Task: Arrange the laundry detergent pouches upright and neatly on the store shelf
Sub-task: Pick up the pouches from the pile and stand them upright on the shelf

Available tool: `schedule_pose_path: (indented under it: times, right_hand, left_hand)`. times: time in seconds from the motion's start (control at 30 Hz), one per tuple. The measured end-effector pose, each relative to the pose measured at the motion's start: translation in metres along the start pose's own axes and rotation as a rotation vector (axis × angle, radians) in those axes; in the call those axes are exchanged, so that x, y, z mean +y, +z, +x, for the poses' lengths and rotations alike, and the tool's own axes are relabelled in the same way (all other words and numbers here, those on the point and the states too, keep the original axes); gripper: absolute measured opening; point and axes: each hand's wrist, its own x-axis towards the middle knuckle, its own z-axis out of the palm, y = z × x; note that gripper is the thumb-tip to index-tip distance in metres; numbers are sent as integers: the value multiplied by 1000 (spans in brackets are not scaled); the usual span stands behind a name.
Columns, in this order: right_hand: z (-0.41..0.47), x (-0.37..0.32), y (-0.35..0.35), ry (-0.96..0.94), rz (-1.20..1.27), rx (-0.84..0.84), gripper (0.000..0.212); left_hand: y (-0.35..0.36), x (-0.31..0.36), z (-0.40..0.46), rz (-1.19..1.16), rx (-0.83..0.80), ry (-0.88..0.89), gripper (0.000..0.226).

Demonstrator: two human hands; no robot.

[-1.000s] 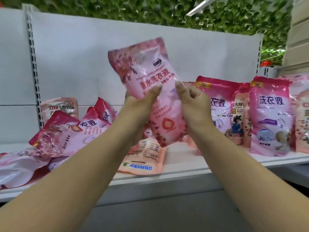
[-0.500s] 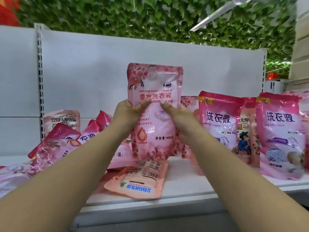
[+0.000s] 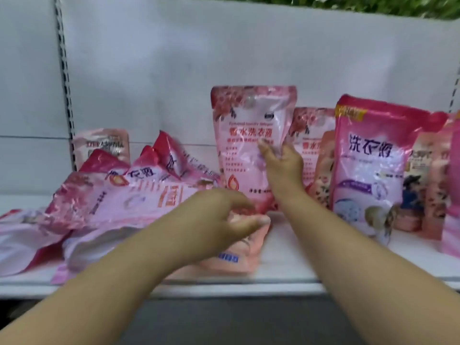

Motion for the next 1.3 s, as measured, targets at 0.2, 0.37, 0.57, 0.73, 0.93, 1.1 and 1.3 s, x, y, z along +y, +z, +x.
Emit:
schedule_pose_path:
  times: [0.2,0.37,0.57,0.73,0.93,1.1,1.3]
  right_hand:
    - [2,3,-6,-17,-34,34,28]
    - [1,-1,-10,-10,13,92,23]
    - [1,0,-8,-23,30,108,24]
    - [-1,-1,-10,-54,7,113,29]
    - [-7,-6,-15,-41,-74,114,23]
    - [-16,-5,-11,-44,-257,-60,28]
    - [-18,-10,-9,-72,-349,-61,34]
  left_hand:
    - [29,-18,-15,143,-137,158,81]
    - [30,-11,-29,185,-199,72,103]
    - [25,-12,-47,216,-274,64,115]
    - [19,-11,-48,87,-226,-9,94]
    - [9,-7,-53,-1,-66,12,62]
    - [-13,-2,-49,-262,316,-188,51]
    - [-46,0,-41,-293,485,-366,46]
